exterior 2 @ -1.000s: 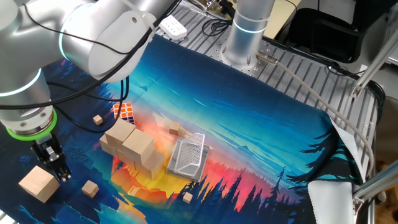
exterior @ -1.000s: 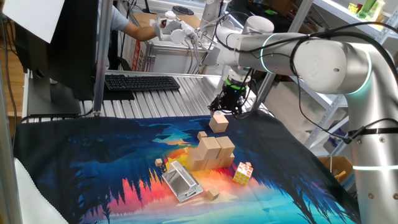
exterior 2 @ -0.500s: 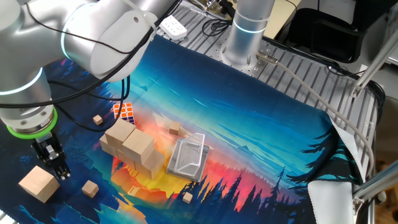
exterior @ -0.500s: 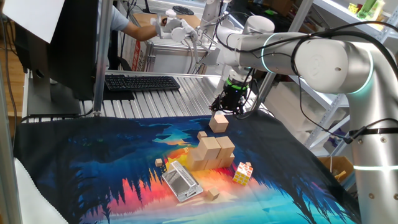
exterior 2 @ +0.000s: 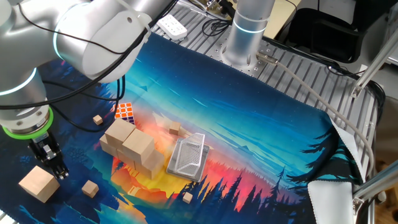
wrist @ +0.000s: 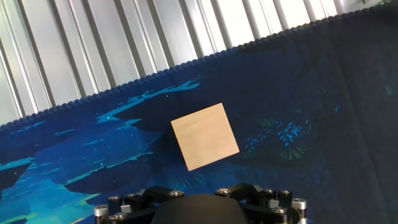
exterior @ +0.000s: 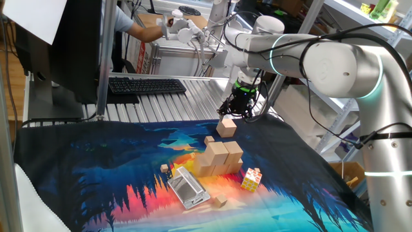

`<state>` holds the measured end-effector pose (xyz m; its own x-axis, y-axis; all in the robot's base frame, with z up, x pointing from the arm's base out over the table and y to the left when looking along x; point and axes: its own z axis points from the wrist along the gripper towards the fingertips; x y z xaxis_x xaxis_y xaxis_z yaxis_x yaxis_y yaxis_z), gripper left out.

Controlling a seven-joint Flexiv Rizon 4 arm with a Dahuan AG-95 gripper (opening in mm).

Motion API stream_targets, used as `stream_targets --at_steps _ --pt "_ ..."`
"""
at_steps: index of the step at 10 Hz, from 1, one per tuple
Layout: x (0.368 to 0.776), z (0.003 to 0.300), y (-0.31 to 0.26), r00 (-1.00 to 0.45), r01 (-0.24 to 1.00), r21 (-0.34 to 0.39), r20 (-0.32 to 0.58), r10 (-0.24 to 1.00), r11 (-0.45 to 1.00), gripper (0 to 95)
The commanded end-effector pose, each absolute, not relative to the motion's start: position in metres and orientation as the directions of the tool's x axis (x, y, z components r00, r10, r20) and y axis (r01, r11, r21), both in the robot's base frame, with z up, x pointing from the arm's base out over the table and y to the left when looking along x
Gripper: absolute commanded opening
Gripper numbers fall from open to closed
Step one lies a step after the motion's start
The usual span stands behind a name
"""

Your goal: Stack the blocks into a pyramid shape

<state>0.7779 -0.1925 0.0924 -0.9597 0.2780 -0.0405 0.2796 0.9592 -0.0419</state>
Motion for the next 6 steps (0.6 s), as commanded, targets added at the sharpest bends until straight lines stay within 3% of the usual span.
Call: stream_targets --at_steps 1,6 --pt "0.7767 0.092 -0.1917 -0.96 0.278 -0.042 -0.041 0.277 0.96 95.0" --pt "0.7767 0.0901 -0.1918 -0.956 0.292 -0.031 -0.031 0.291 0.956 95.0"
